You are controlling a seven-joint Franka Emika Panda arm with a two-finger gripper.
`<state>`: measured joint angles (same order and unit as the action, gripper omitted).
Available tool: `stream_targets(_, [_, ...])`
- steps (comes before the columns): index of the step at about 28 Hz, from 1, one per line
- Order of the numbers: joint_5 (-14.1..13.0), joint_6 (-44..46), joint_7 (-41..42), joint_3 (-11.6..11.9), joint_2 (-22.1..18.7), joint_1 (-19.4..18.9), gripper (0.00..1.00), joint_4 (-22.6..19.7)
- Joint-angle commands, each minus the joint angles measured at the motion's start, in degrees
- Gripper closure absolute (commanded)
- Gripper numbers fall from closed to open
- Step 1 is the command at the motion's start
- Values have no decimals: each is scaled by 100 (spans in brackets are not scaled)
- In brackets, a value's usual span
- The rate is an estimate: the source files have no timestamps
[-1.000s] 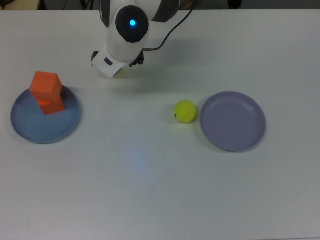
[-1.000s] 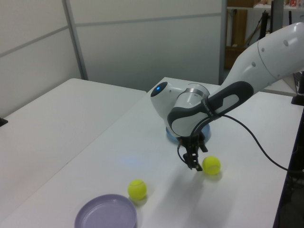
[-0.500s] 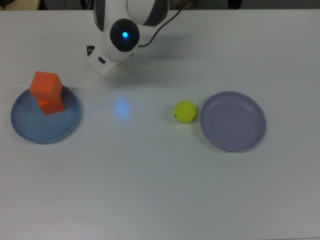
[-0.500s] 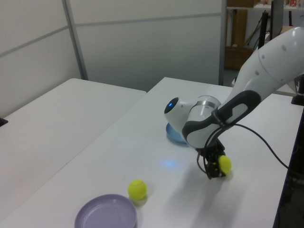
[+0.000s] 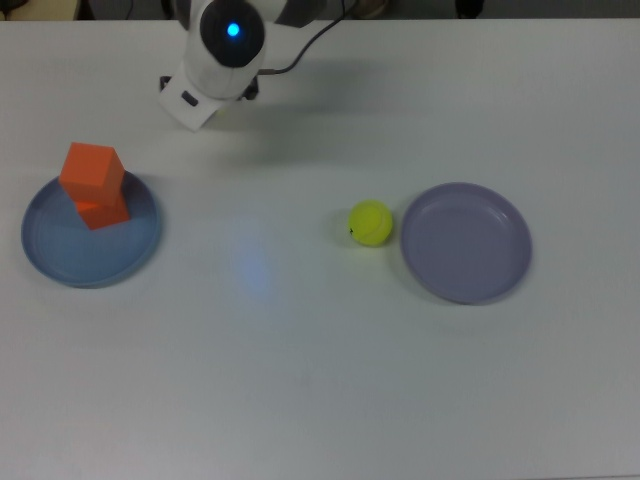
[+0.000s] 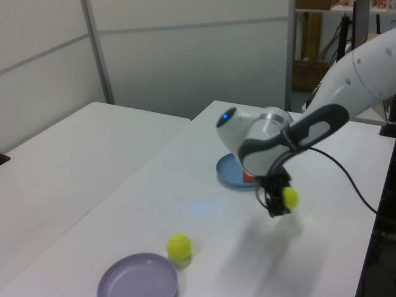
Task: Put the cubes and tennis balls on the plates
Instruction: 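Carry the tennis ball to the lavender plate and release it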
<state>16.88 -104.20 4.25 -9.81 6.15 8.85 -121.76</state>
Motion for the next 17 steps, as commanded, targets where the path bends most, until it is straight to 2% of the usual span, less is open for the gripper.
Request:
stream_targets(1, [-817, 339, -29, -21, 149, -541, 92, 1477])
stream_targets(4, [-1064, 208, -432, -47, 640, -997, 92, 2355])
stream_targets(6, [-1082, -81, -653, -56, 870, -1200, 92, 2586])
stream_targets(8, [-1056, -538, -872, -65, 1055, -1437, 92, 2675])
stream_targets(9, [-995, -1027, -1082, -65, 1160, -1700, 92, 2649])
stream_targets(12, [-977, -1681, -1304, -65, 1415, -1991, 92, 2631])
stream_targets(17, [-792, -2857, -1619, -65, 1916, -2500, 91, 2648])
